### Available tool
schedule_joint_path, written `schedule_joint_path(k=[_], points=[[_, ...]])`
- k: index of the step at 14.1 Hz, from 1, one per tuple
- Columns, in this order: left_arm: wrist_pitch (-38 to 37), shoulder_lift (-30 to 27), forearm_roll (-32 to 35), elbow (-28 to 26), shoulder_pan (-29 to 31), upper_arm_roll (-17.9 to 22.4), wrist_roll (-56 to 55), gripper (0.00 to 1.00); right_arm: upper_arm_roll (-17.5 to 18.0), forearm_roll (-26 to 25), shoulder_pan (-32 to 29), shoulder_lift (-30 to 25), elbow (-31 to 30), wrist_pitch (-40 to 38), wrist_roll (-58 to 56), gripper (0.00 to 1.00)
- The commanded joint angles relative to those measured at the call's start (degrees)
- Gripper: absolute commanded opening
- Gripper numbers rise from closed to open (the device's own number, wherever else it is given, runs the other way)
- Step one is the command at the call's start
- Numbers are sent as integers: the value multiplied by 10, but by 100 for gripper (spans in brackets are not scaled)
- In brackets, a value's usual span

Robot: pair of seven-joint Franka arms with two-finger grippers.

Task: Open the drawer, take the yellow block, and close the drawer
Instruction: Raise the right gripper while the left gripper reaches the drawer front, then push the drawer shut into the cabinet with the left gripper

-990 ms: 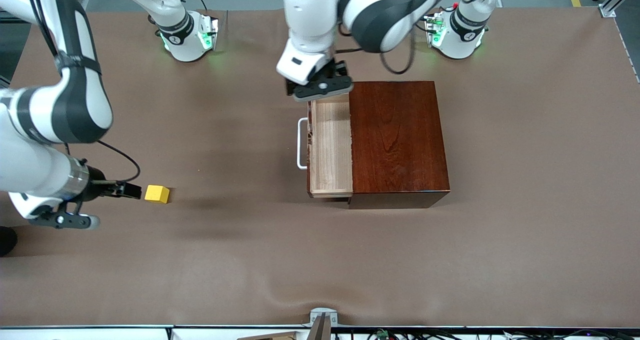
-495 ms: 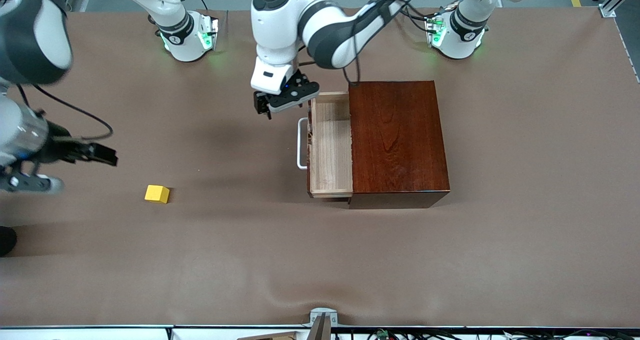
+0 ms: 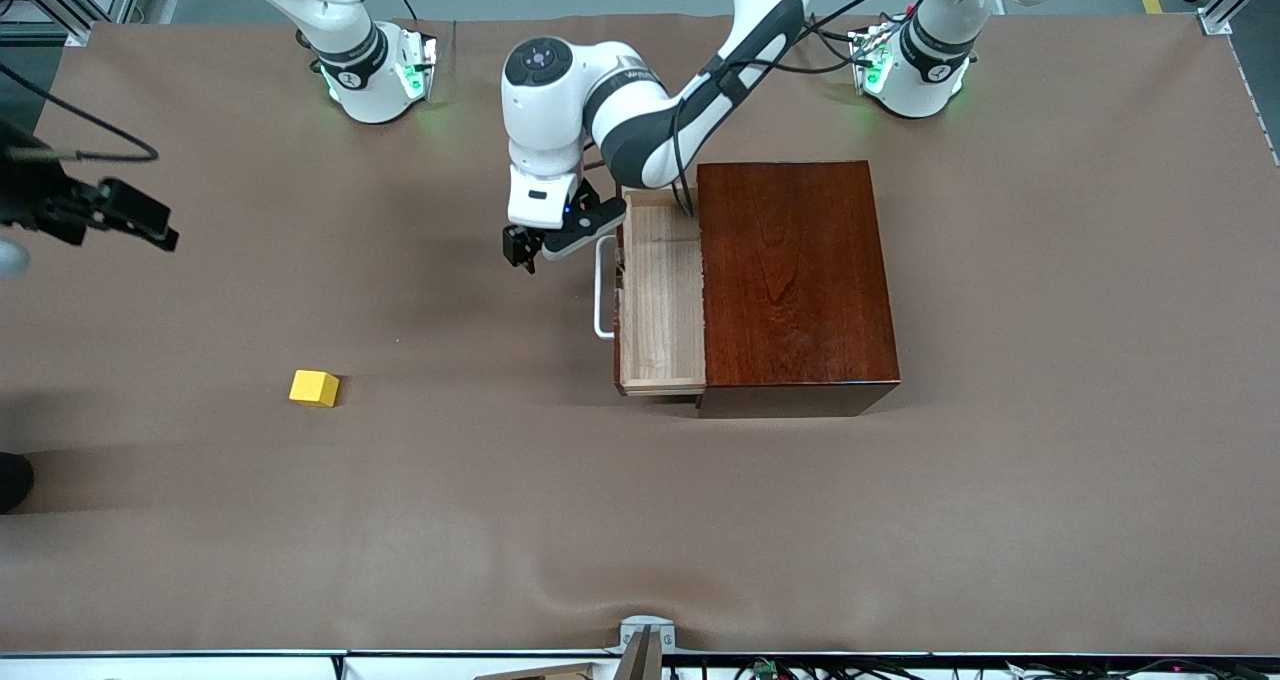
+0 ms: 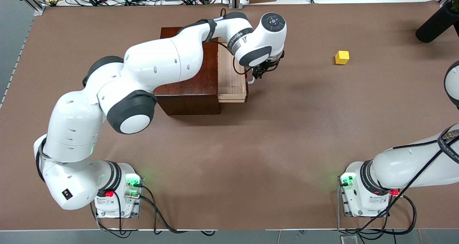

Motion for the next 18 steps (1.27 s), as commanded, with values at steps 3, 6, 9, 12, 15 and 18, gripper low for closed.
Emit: schedule_joint_path(k=[3,6,9,12,15,18], points=[[19,45,16,21,-2,22,-92,100,-2,-2,-39,-72,-111,34,-20,100],[19,47,16,21,1,22,-106,100,-3,-2,-43,-92,-144,54,-60,100],[9,42,15,18,5,23,-106,100,0,-2,-38,-101,-154,48,-60,100],[-24,32,12,18,9,36,-105,100,3,-3,-30,-113,-172,57,-63,100],[-62,21,14,18,12,39,-104,100,1,-5,-28,-110,-168,58,-62,100],[-76,17,14,17,20,47,-104,100,1,-3,-28,-108,-157,62,-62,100]])
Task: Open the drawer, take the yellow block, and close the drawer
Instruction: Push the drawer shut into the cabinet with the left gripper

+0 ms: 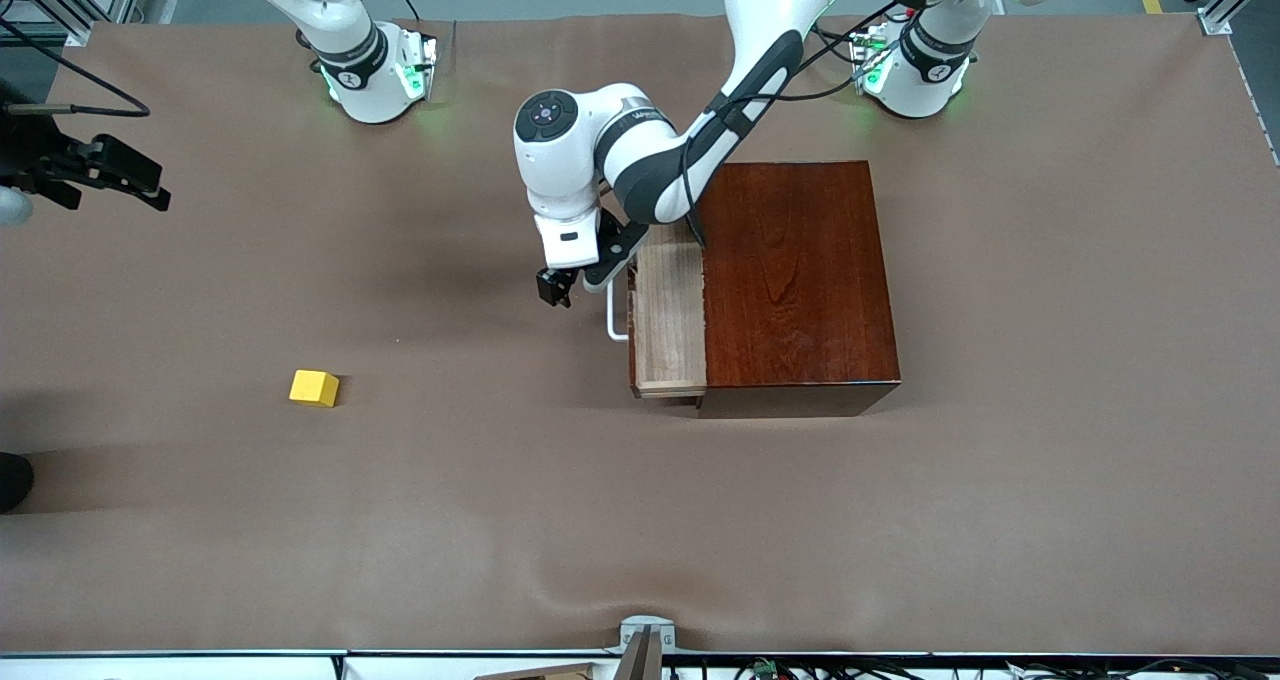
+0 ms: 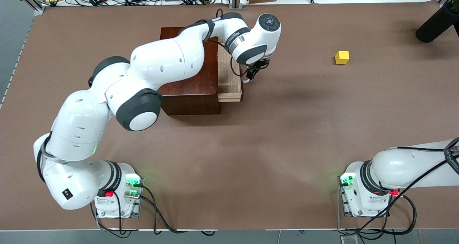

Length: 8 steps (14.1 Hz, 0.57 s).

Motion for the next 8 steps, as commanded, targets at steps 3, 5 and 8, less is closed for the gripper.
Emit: schedule_joint_path(k=[3,5,8], points=[[-63,-21,19,-3,22,16,8,100,-1,-3,3,-12,-4,12,-6,100],[-88,-26,20,-4,29,17,8,100,-1,-2,0,-12,-4,11,-6,100],[-114,-35,20,-4,38,17,7,100,-1,-2,3,-12,-4,11,-6,100]])
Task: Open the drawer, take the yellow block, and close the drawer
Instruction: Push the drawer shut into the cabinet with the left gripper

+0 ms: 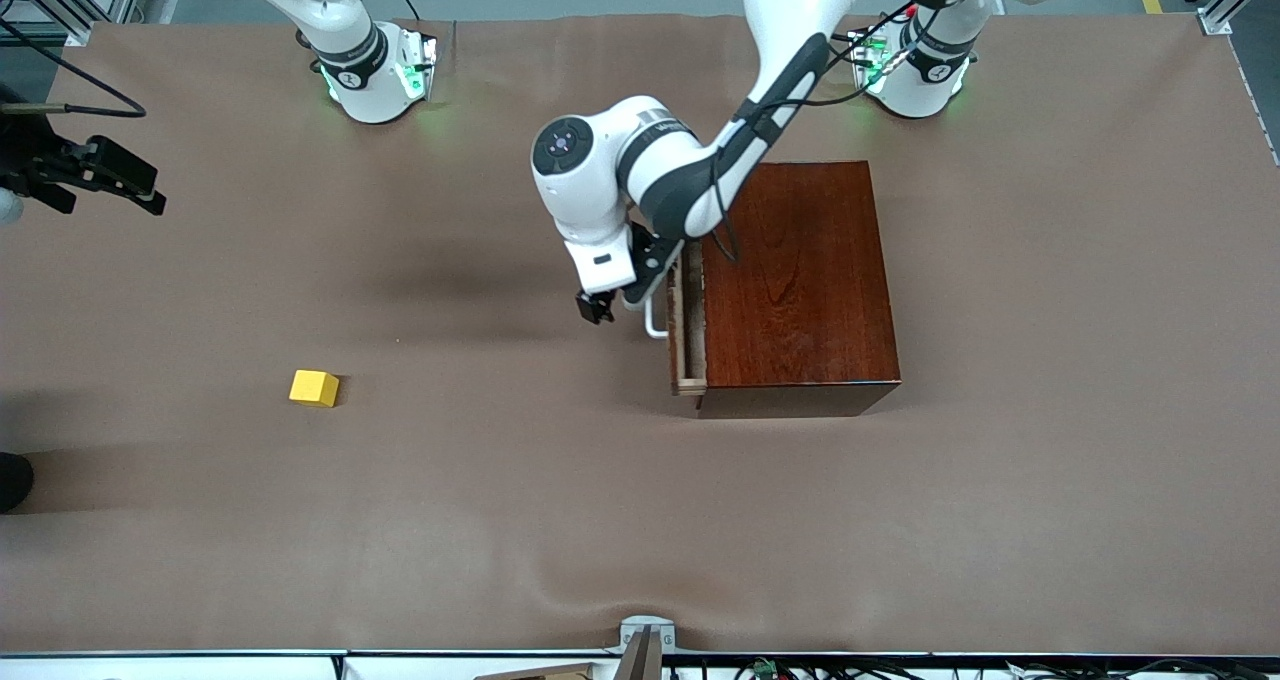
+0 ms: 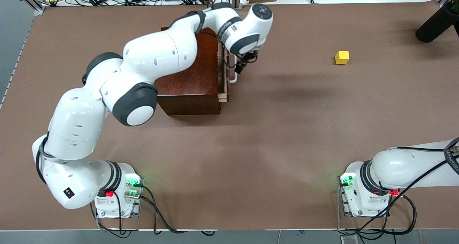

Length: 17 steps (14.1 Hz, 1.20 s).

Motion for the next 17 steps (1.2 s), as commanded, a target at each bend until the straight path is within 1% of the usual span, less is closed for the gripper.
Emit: schedule_joint_path(k=[1,10,14,15,17], points=[[-40,-19,18,-9,5,5,9,100,-1,-2,4,-11,-4,2,-5,100],[-71,-19,18,-12,12,5,9,100,-1,-2,2,-11,-3,1,-6,100],[-72,-23,15,-10,15,5,10,100,-2,-2,1,-11,-3,0,-6,100],[-72,-28,15,-8,15,5,10,100,-2,-2,2,-11,-3,1,-6,100],[-73,-68,11,-8,30,4,18,100,-2,-2,0,-11,-3,0,-5,100]])
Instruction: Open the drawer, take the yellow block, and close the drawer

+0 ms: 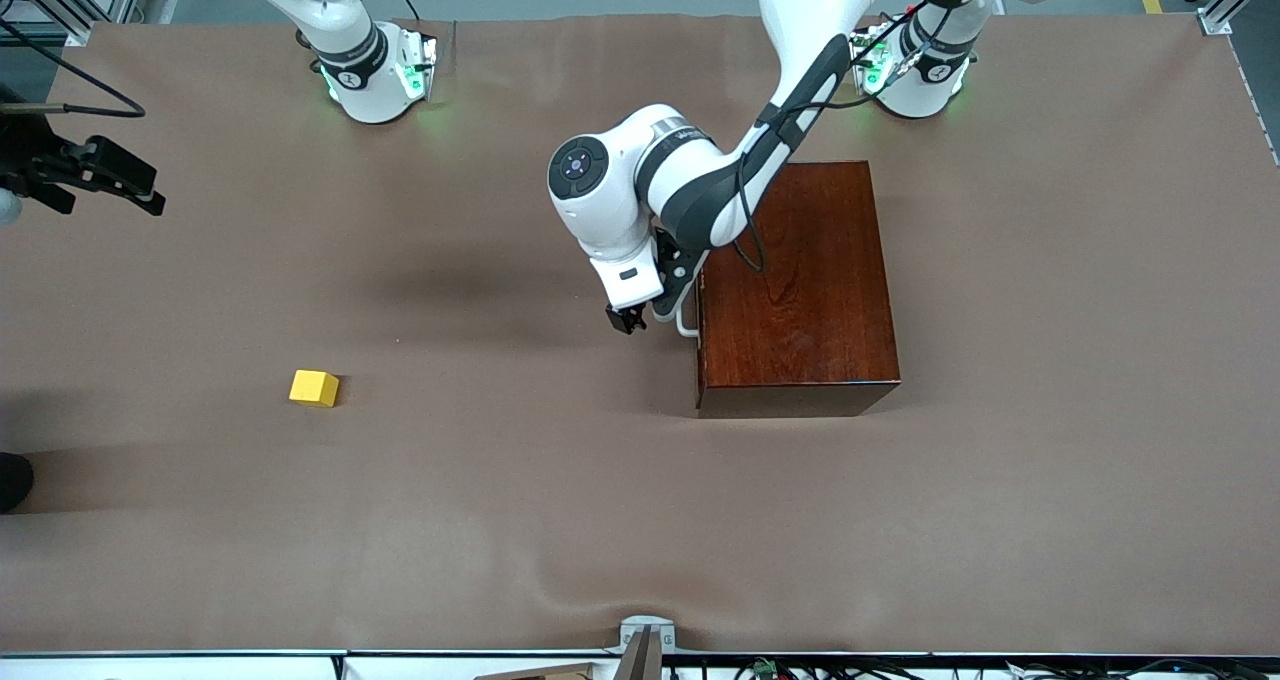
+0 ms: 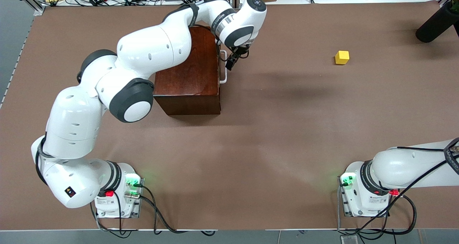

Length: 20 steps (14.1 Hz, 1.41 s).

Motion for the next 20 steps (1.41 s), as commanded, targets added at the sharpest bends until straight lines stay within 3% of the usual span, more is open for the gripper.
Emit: schedule_joint_path(k=[1,5,11,20], points=[[-23,-73,7,-10,31,-4,20,100,-2,-2,0,-11,-3,0,-5,100],[-60,-158,-19,-13,77,-5,142,100,-2,-2,2,-11,-3,0,-5,100],[-155,-253,-20,-18,175,-6,435,100,-3,-2,-2,-11,-3,-1,-6,100],[-249,-329,-82,-32,379,-7,864,100,-4,-2,-5,-10,-2,2,-6,100]])
